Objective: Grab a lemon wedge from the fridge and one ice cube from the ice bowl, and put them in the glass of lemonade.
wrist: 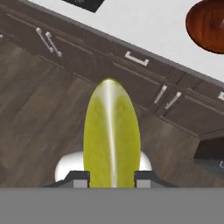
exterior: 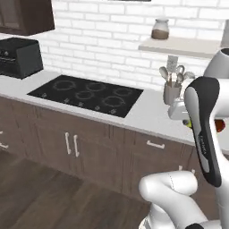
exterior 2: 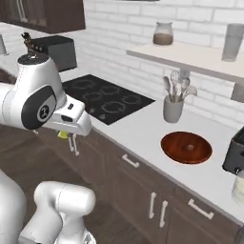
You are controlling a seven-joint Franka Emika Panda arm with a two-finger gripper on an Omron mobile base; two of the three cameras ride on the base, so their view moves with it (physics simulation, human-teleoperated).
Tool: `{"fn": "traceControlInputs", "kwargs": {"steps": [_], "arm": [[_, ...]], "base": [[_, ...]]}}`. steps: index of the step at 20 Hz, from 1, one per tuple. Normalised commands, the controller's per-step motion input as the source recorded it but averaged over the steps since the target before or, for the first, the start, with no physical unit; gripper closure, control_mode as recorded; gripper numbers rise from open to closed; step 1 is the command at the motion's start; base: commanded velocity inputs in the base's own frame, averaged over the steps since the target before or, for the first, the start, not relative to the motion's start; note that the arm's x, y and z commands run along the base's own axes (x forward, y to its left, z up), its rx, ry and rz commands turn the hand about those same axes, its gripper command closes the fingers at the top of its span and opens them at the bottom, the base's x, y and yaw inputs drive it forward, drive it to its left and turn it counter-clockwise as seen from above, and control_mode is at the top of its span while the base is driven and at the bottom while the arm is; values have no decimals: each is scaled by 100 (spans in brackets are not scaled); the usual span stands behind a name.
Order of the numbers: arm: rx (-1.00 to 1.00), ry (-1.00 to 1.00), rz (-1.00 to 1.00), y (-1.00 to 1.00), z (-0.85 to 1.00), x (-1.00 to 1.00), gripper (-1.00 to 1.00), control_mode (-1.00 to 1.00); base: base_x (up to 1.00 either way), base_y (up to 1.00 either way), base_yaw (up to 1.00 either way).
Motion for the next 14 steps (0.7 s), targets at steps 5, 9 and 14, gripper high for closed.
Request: {"fn": "traceControlInputs", "kwargs": {"steps": [5,9,14], "arm": [[0,0,0,0,0,0,100,100],[0,0,0,0,0,0,100,100],[0,0,0,0,0,0,100,100]], "base": [[7,-11,-89],[18,-11,-84],[43,-5,-77]]}}
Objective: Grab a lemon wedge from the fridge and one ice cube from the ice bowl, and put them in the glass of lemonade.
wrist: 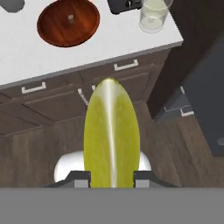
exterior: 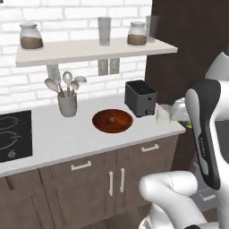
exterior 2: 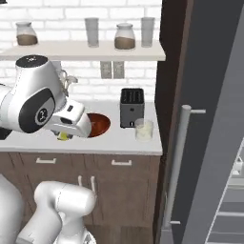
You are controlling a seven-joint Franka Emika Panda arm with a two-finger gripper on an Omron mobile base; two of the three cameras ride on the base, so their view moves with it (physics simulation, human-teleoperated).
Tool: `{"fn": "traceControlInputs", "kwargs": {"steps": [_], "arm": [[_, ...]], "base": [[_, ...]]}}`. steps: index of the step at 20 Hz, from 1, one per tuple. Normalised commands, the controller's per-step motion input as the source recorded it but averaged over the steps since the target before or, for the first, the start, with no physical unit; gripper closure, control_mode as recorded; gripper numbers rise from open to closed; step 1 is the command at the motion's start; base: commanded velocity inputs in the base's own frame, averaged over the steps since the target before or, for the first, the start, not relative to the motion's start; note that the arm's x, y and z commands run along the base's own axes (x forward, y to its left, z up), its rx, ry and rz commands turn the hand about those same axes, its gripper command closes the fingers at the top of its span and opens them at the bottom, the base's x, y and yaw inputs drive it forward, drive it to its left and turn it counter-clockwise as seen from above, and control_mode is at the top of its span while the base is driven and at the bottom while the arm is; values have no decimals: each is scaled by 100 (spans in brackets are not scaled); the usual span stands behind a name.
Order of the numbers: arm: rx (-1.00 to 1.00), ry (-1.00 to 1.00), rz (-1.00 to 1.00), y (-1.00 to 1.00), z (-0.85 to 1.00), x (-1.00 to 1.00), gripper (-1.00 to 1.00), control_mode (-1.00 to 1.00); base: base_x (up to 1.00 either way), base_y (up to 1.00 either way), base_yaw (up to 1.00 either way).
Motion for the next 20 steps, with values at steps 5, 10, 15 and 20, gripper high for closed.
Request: {"fn": "traceControlInputs", "kwargs": {"steps": [5,10,15,20], "arm": [[0,0,0,0,0,0,100,100],[0,0,0,0,0,0,100,100],[0,0,0,0,0,0,100,100],[0,0,0,0,0,0,100,100]], "base": [[73,2,-64],[30,25,-43],[62,28,-48],[70,35,-26]]}}
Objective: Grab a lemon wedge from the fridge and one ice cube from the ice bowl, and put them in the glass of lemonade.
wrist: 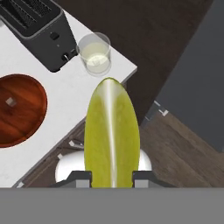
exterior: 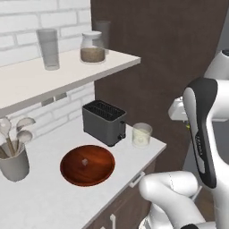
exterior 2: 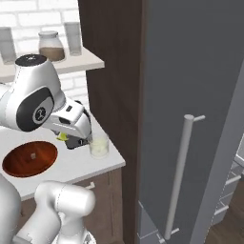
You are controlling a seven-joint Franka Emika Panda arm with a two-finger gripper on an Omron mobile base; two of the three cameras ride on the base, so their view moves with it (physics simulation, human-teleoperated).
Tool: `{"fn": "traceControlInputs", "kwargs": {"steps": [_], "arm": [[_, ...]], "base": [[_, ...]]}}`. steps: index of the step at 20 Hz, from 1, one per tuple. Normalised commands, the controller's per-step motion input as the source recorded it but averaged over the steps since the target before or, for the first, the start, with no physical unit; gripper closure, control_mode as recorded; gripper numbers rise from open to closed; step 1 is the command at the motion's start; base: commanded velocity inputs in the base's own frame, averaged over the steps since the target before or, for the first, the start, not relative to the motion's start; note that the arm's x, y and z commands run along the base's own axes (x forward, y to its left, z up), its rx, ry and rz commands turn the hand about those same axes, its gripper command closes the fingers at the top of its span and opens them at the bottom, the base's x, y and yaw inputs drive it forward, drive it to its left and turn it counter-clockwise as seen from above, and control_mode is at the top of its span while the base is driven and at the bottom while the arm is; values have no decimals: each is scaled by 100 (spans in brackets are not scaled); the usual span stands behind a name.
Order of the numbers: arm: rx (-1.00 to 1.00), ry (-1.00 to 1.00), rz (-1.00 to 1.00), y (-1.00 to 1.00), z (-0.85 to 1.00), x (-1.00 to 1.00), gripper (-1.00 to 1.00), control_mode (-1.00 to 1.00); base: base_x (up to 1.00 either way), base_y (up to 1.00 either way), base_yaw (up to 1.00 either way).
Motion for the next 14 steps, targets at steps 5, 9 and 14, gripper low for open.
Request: {"fn": "traceControlInputs", "kwargs": {"steps": [5,9,14], "arm": [[0,0,0,0,0,0,100,100],[0,0,0,0,0,0,100,100],[0,0,0,0,0,0,100,100]], "base": [[28,14,-7],[0,0,0],[0,0,0]]}}
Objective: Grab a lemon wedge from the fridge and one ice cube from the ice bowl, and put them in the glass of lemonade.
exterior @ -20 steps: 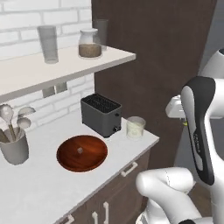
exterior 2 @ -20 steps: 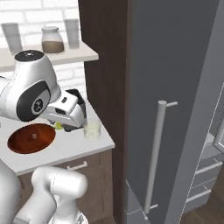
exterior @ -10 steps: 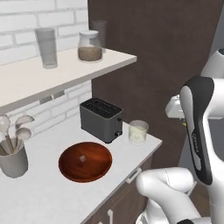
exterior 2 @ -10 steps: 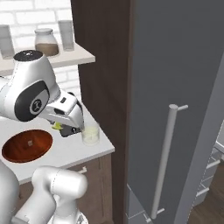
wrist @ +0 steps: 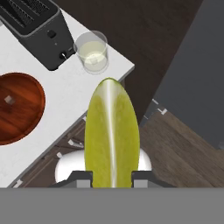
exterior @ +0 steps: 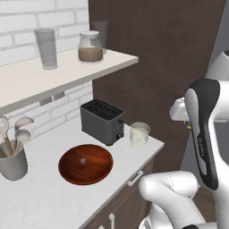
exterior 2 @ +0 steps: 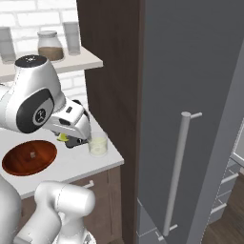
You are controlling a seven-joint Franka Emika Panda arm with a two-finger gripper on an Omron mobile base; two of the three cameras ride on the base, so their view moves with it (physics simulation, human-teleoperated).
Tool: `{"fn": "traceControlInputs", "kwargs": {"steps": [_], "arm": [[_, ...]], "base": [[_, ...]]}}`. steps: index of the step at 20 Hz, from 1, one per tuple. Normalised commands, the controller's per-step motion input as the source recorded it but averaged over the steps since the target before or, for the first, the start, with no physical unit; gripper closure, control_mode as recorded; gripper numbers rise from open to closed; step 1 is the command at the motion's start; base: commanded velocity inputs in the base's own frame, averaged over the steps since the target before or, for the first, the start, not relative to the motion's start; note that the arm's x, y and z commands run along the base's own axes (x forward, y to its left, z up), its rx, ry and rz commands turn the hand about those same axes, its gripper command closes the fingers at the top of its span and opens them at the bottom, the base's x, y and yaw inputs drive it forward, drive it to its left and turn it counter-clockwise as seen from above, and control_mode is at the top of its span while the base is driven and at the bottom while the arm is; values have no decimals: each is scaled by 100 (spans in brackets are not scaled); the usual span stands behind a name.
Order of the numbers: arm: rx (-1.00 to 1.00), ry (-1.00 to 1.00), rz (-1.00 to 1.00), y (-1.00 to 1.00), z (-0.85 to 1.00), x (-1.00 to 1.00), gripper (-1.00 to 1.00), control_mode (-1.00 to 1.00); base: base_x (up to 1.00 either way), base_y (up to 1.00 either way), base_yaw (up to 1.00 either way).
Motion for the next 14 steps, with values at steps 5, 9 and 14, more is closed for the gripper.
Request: {"fn": "traceControlInputs", "kwargs": {"steps": [5,9,14], "arm": [[0,-3,0,4,-26,16,100,-100],[0,-6,0,21,-31,32,100,-100],[0,-4,11,45,-41,75,100,-100]], "base": [[0,0,0],[0,0,0],[0,0,0]]}}
